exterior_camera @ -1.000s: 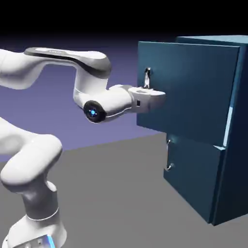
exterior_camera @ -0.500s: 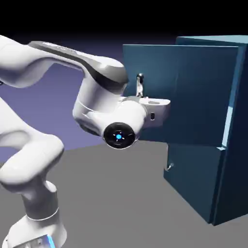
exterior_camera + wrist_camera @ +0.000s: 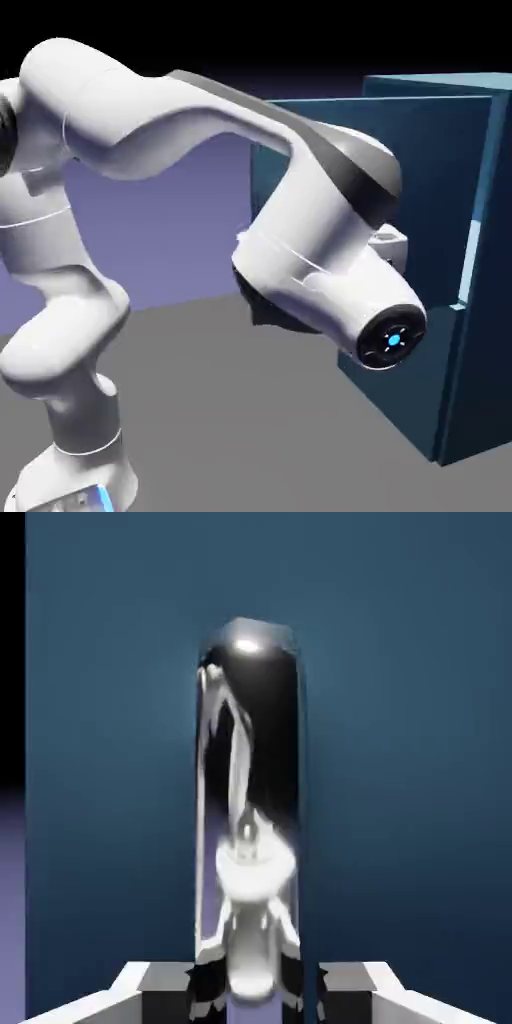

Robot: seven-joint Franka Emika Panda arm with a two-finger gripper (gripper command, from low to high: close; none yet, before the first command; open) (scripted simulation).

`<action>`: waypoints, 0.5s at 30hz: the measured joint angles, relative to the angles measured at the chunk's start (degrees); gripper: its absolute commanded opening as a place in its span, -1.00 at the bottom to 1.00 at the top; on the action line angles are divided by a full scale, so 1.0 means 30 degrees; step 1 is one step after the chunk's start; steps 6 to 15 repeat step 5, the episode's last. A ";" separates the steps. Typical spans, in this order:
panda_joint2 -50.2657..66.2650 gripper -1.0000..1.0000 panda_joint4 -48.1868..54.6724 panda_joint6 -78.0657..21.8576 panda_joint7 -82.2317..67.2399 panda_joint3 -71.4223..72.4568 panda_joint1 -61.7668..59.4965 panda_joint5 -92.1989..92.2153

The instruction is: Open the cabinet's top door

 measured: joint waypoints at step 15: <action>0.2237 1.00 0.2577 -0.2097 -0.0874 -0.0182 -0.0132 -0.0588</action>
